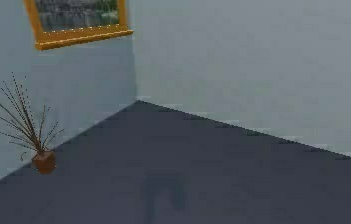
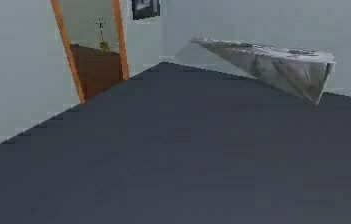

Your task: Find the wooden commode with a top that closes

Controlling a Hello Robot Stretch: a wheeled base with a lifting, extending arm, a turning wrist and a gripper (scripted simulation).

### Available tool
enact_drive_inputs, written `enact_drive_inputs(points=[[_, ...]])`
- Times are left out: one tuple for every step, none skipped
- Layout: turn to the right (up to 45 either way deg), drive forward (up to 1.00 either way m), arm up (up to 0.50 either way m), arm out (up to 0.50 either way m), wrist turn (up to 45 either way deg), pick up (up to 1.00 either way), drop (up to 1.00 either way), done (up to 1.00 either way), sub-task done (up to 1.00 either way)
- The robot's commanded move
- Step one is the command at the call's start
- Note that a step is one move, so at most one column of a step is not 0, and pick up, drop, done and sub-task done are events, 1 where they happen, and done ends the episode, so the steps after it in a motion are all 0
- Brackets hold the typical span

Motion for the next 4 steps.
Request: enact_drive_inputs(points=[[-45.0, 0.00, 0.00, 0.00, 0.0, 0.00, 0.00, 0.00, 0.00], [-45.0, 0.00, 0.00, 0.00, 0.0, 0.00, 0.00, 0.00, 0.00], [-45.0, 0.00, 0.00, 0.00, 0.0, 0.00, 0.00, 0.00, 0.00], [-42.0, 0.00, 0.00, 0.00, 0.0, 0.00, 0.00, 0.00, 0.00]])
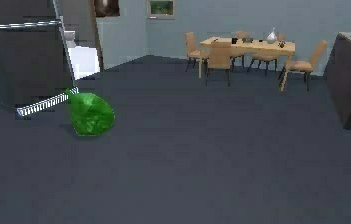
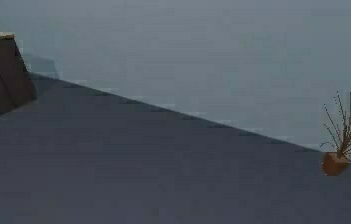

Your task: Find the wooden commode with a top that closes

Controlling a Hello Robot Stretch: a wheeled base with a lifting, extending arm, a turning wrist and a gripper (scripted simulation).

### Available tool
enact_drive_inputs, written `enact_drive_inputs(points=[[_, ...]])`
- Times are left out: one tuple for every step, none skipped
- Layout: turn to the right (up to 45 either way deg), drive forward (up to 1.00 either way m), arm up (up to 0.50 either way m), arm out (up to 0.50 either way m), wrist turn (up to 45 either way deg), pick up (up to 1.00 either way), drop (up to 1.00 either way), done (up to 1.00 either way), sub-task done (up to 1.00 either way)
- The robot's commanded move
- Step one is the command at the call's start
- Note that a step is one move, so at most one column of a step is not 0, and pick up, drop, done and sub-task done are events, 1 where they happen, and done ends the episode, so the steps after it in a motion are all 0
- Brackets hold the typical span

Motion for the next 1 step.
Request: enact_drive_inputs(points=[[0.0, 1.00, 0.00, 0.00, 0.0, 0.00, 0.00, 0.00, 0.00]])
